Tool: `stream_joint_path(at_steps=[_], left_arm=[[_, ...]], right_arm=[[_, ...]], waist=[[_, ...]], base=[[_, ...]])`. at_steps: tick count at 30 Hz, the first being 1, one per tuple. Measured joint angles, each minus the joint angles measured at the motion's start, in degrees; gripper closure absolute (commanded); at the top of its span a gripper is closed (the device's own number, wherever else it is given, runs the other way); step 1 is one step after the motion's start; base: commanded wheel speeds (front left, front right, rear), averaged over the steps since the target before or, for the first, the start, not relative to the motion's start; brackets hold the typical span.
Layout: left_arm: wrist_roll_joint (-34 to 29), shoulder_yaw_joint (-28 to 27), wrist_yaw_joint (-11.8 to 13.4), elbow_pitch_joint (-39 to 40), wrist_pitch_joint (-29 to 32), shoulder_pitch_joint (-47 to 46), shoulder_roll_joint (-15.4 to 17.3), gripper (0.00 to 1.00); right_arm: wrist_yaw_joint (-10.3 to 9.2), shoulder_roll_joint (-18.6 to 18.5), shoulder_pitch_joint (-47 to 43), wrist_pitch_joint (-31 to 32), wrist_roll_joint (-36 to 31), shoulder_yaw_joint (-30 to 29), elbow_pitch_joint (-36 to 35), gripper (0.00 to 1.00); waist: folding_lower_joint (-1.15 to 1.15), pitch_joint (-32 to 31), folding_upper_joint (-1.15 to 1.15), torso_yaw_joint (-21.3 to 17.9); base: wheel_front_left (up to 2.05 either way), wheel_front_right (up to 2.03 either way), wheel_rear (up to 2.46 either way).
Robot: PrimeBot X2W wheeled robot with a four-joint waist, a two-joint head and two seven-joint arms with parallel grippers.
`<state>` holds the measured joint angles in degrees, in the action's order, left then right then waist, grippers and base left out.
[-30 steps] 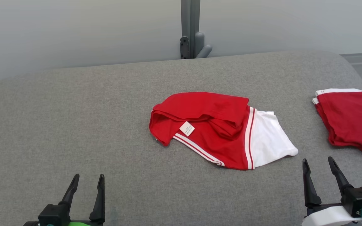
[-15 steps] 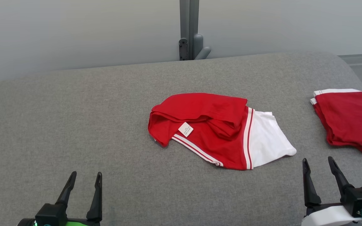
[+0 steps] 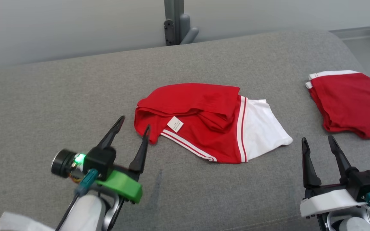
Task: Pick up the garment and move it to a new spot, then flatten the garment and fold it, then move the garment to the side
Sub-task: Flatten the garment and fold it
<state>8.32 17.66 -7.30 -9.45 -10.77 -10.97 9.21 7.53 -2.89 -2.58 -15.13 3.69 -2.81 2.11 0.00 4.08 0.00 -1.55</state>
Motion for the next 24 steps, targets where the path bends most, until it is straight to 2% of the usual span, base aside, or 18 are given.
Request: stream_joint_path(at_steps=[6,11,14,24], left_arm=[[1.05,11.12,-0.09,-2.57,8.62,-13.66,-0.76,0.0],[2.24,17.67,-0.11,-7.57,12.63,-19.98,-1.25,0.0],[2.5,18.5,-0.07,-11.55,14.15,-21.99,-1.3,0.0],[2.66,16.28,5.16,-21.0,14.26,-26.26,-3.1,0.0]], right_arm=[[0.0,0.03,3.25,0.0,2.91,1.89,0.01,0.0],[0.0,-0.05,5.08,0.0,5.47,2.91,0.92,0.0],[0.0,-0.02,6.44,0.0,6.7,3.86,1.27,0.0],[0.0,-0.03,6.55,0.0,8.33,5.27,2.03,0.0]], waist=[[0.0,5.27,0.0,-3.47],[0.0,8.95,0.0,-7.72],[0.0,10.87,0.0,-10.49],[0.01,14.88,0.0,-17.74]], base=[[0.0,0.0,0.0],[0.0,0.0,0.0],[0.0,0.0,0.0],[0.0,0.0,0.0]])
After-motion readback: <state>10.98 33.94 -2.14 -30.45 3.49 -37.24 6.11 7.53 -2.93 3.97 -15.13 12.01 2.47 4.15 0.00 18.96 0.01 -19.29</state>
